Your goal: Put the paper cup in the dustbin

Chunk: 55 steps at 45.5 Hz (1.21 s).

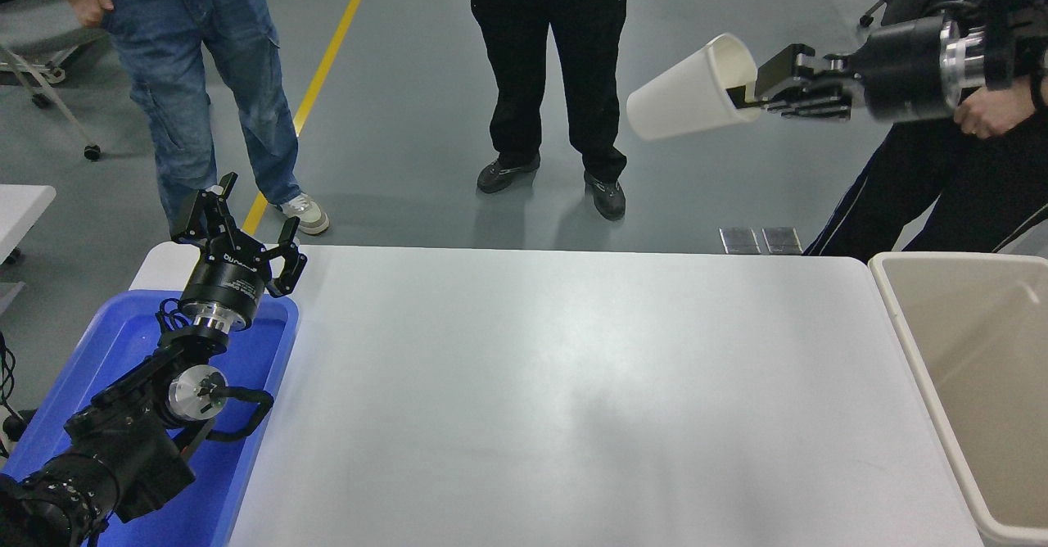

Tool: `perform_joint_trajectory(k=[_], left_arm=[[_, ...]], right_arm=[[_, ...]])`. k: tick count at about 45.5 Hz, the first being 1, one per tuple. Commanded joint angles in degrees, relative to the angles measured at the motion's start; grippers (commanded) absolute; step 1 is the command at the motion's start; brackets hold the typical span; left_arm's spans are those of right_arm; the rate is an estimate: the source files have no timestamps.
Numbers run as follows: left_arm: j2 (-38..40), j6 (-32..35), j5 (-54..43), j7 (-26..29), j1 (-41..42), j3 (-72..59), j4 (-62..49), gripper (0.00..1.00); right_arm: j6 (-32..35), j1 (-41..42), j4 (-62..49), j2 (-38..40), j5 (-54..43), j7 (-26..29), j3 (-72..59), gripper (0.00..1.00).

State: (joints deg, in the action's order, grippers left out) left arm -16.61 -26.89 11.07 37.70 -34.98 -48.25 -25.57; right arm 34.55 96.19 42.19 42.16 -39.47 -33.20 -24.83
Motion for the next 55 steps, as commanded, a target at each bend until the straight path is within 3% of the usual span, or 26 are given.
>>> perform_joint_trajectory(k=[1, 16, 30, 55], left_arm=[[0.0, 0.0, 0.01, 0.0, 0.0, 0.0, -0.01, 1.0], [0.0, 0.0, 0.01, 0.0, 0.0, 0.0, -0.01, 1.0], [0.0, 0.0, 0.01, 0.0, 0.0, 0.0, -0.01, 1.0], [0.0, 0.0, 0.01, 0.0, 0.0, 0.0, -0.01, 1.0]], right_arm=[[0.17, -5.83, -12.12, 2.58, 3.61, 0.06, 0.31, 0.0], [-0.45, -20.24, -35.76, 1.61, 8.71, 0.33, 0.31, 0.0], [-4.13, -31.94, -44.56, 1.0, 11.35, 1.38, 0.31, 0.0], [-20.4, -45.74, -45.0, -1.99, 18.2, 23.08, 0.66, 0.0]])
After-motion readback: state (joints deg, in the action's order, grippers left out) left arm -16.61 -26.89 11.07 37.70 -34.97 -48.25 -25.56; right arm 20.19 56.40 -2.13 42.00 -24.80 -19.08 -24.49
